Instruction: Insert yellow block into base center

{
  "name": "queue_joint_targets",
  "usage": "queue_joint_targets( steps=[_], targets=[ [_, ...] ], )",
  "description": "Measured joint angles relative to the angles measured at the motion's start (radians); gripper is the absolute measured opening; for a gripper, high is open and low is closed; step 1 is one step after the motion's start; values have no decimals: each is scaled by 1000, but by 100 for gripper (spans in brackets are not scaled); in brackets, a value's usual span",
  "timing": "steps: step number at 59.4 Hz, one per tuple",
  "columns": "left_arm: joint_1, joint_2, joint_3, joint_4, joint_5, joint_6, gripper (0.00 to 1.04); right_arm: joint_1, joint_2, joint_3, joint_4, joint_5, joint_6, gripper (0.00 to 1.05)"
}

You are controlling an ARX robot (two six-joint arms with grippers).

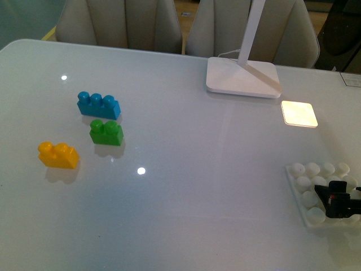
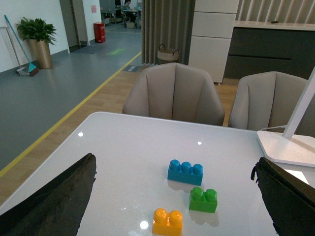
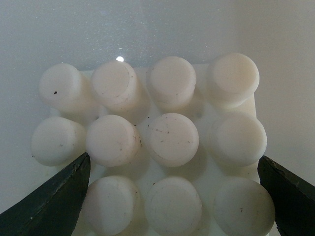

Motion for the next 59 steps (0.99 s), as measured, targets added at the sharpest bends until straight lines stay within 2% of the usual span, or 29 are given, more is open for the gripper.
queue_joint_targets(
  steps=[28, 40, 59],
  targets=[
    [0, 0, 0, 0, 0, 0, 97, 222, 30, -30, 80, 194, 227, 96],
    [0, 0, 0, 0, 0, 0, 97, 316, 52, 14, 76, 283, 331, 96],
    [0, 0, 0, 0, 0, 0, 97, 528, 72, 122, 0, 417, 496, 96]
  ],
)
